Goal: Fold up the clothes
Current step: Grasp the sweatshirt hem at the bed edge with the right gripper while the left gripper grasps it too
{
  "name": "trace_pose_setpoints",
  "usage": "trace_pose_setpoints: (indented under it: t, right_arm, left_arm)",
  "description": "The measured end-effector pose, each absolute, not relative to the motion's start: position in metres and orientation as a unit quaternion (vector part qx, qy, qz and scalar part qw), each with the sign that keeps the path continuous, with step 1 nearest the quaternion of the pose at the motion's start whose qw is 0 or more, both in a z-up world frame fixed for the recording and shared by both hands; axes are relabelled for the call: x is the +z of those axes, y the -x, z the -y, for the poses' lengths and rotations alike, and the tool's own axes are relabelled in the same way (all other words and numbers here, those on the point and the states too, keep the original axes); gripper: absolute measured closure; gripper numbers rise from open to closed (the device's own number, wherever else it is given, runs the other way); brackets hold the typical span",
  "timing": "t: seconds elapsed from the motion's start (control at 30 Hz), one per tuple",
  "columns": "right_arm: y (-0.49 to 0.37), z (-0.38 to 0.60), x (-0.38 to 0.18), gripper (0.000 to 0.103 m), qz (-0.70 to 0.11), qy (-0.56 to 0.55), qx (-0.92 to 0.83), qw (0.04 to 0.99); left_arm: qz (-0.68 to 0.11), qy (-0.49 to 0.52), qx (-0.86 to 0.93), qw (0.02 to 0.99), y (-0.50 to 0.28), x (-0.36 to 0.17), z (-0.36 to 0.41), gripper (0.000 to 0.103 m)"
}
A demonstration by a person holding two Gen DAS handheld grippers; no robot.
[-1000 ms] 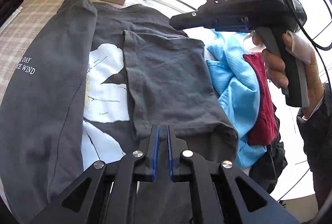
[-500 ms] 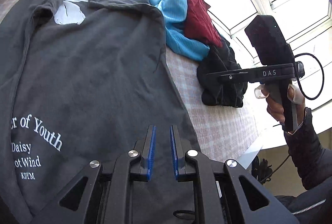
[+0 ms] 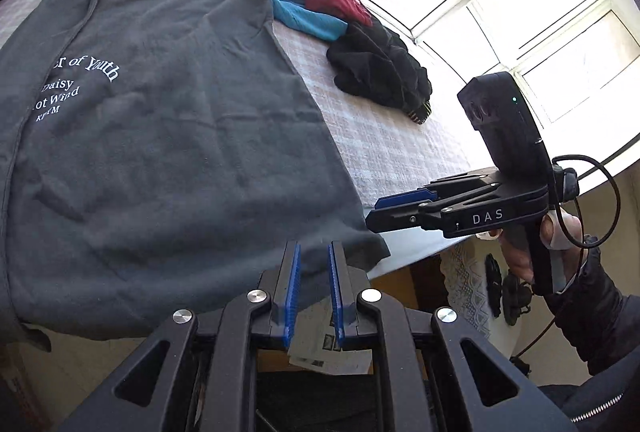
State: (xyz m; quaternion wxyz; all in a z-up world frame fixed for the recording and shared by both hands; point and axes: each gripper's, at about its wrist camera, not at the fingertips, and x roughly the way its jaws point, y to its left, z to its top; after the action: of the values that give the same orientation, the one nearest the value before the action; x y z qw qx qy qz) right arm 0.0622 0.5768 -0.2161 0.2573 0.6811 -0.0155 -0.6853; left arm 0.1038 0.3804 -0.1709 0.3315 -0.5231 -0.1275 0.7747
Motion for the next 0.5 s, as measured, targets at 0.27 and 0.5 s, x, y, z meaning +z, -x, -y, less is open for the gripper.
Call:
trace_pose_setpoints:
  t: [0.27, 0.5]
  right_arm:
    - [-0.098, -0.563, -0.218, 0.095, 0.011, -0.673, -0.686, 0.278]
    - [-0.093, -0.572, -0.192, 0.095, 0.124, -0.671, -0.667, 0.3]
  left_arm:
    - [0.009, 0.474, 0.806, 0.354, -0.146, -0.168, -0.424, 0.086]
    - [-0.096, 0.38, 0.855, 0.338, -0.162, -0.15, -0.455, 0.078]
